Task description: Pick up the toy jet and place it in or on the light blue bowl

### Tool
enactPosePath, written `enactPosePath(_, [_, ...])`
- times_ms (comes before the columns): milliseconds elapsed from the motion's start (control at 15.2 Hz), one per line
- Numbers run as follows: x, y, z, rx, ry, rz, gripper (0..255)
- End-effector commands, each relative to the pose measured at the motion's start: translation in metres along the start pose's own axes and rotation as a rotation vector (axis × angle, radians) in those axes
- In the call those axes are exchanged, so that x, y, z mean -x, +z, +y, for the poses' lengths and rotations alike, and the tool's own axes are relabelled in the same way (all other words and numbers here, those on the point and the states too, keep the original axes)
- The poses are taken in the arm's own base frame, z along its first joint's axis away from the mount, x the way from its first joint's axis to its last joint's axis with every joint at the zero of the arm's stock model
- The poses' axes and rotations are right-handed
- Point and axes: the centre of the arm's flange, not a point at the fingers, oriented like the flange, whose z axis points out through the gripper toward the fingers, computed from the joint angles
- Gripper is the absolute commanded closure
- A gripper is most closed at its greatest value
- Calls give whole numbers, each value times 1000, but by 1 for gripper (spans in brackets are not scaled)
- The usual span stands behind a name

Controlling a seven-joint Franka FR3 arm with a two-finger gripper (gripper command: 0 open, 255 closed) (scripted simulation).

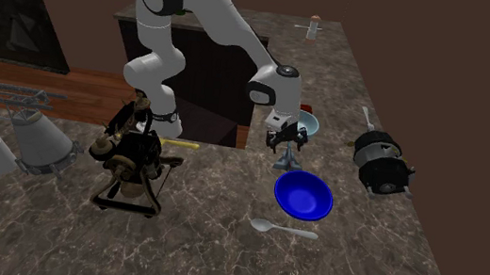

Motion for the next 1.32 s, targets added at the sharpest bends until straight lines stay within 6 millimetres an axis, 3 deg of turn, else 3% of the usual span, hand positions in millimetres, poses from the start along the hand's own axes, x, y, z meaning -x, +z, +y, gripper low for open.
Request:
enactPosePath(0, [0, 0, 0, 0, 0, 0, 0])
enactPosePath(66, [0, 0, 0, 0, 0, 0, 255])
enactPosePath(660, [0, 0, 0, 0, 0, 0, 255])
enactPosePath(1254, [-1, -47, -9, 0, 0, 0, 255])
